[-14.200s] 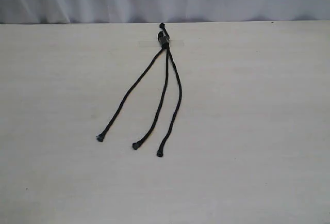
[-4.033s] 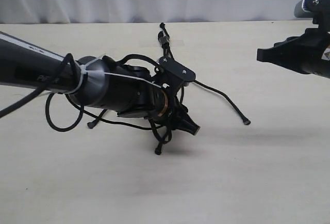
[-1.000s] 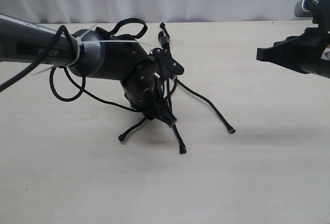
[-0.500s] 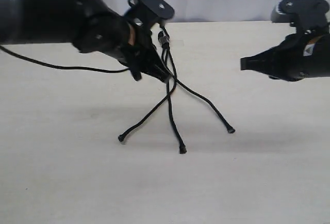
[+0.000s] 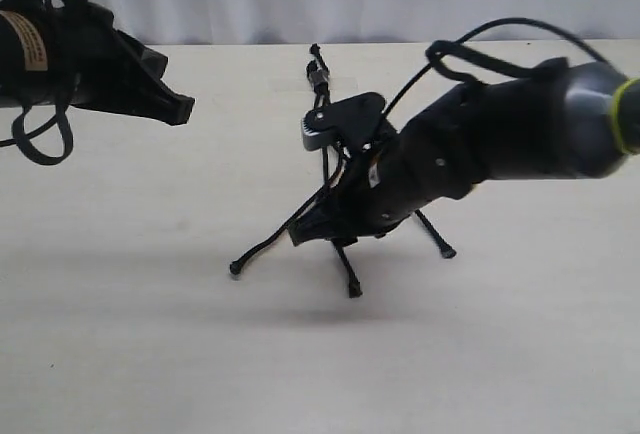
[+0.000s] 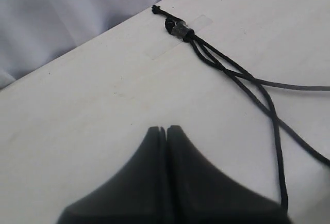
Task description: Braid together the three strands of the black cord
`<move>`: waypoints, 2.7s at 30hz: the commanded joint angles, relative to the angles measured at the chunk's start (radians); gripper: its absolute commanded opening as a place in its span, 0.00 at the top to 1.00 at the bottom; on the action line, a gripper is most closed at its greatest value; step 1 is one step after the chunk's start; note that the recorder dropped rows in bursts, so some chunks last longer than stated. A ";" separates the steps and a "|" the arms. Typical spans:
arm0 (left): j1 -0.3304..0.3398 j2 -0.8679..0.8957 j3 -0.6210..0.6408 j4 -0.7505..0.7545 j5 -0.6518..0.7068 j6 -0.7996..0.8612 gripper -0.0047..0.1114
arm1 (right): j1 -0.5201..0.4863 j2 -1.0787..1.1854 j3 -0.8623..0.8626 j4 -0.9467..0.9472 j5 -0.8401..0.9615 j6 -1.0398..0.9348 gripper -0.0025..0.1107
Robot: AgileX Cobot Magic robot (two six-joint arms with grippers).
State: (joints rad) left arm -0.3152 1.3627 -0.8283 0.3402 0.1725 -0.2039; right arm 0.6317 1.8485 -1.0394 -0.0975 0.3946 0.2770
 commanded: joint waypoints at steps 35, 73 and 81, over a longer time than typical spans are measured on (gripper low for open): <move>0.001 -0.007 0.007 -0.012 -0.038 -0.010 0.96 | -0.164 0.196 -0.064 -0.735 -0.073 0.000 0.94; 0.001 -0.007 0.007 -0.012 -0.045 -0.010 0.96 | -0.146 0.107 -0.064 -0.179 0.105 -0.376 0.94; 0.001 -0.007 0.007 -0.012 -0.023 -0.010 0.96 | -0.146 0.123 -0.064 -0.233 0.135 -0.255 0.61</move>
State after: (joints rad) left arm -0.3152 1.3620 -0.8275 0.3360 0.1439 -0.2063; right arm 0.4919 1.9788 -1.1071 -0.3153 0.5057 -0.0147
